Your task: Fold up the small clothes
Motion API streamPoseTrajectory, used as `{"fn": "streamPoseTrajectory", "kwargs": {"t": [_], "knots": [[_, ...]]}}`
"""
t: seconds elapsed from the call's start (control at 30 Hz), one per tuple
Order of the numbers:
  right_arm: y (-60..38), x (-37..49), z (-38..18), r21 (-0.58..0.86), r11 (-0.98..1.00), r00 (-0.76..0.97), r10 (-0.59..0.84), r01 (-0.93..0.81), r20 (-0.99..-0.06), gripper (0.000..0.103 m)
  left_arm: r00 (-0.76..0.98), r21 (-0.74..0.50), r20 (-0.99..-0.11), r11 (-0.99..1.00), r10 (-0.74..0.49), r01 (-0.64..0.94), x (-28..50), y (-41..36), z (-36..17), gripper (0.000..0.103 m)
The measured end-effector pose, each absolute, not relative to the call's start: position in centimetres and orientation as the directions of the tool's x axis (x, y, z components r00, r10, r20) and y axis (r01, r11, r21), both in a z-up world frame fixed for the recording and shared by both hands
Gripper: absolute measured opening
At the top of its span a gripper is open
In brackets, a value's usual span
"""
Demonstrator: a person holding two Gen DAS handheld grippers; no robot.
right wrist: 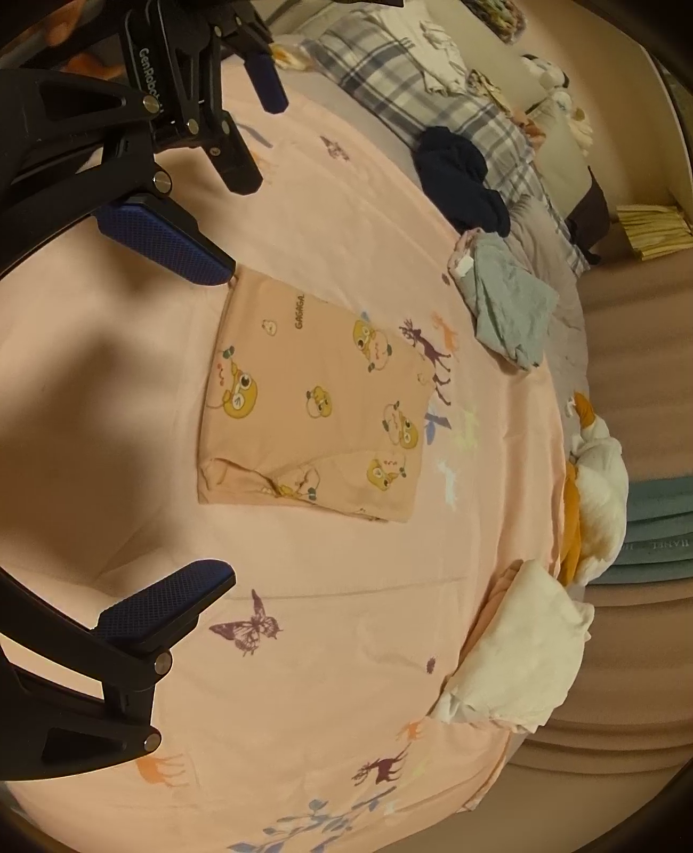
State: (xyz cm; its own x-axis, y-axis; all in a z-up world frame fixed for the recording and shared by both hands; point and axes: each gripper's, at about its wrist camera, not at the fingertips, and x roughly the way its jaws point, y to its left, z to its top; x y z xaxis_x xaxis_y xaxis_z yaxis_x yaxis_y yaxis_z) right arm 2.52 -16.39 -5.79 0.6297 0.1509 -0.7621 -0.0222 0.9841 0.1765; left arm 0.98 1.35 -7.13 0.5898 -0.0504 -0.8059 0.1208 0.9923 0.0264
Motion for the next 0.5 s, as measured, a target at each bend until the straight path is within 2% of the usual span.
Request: {"fn": "streamPoseTrajectory", "kwargs": {"t": [0.5], "knots": [[-16.15,2.67,-5.9,0.183,0.983,0.627,0.159,-0.027,-0.763,0.102,0.598,0.031,-0.8,0.993,-0.044,0.115,1.0,1.47,-7.11,0.103]]}}
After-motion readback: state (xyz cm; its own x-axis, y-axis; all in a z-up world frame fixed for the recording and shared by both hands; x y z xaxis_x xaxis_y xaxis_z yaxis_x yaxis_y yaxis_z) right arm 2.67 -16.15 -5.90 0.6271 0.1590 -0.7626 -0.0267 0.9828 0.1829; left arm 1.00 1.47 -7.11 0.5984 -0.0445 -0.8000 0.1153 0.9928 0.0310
